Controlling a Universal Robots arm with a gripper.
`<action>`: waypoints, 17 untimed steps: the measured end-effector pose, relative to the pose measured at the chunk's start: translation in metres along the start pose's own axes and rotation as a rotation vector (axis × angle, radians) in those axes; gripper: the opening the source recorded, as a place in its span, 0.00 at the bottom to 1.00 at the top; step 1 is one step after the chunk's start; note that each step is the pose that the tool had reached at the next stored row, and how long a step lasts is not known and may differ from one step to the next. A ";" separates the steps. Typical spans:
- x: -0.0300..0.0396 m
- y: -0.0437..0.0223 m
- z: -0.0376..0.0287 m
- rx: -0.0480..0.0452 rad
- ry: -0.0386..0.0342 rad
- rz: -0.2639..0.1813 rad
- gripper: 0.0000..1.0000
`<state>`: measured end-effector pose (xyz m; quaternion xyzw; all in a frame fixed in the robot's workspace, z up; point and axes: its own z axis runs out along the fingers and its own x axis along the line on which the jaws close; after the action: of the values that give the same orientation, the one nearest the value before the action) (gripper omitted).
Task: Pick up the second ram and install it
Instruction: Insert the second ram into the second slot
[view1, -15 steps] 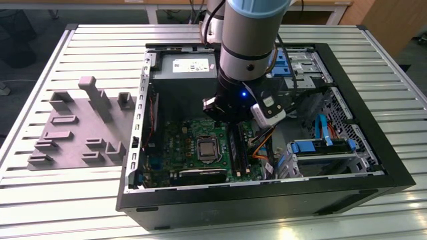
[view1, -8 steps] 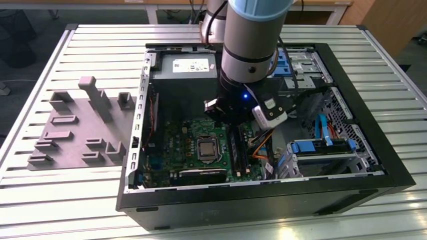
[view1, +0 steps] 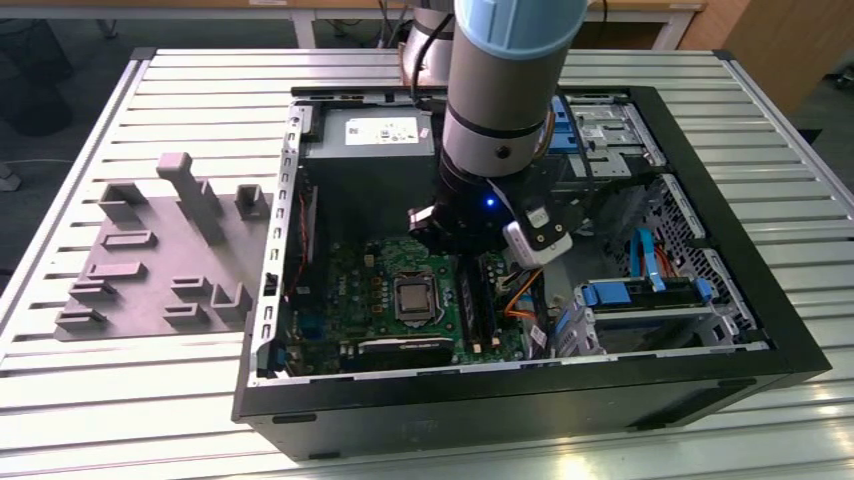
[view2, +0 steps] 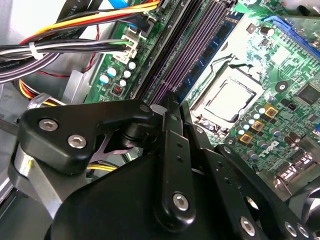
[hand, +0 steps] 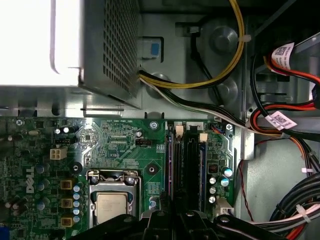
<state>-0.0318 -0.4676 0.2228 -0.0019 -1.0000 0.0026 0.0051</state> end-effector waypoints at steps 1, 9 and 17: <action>0.0000 0.0000 0.0000 0.0000 0.0001 0.000 0.14; -0.0001 -0.0012 0.0003 -0.0003 -0.0001 0.000 0.14; -0.0028 -0.0033 0.0022 -0.0003 -0.0001 0.004 0.14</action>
<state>-0.0290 -0.4709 0.2206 -0.0037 -1.0000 0.0024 0.0050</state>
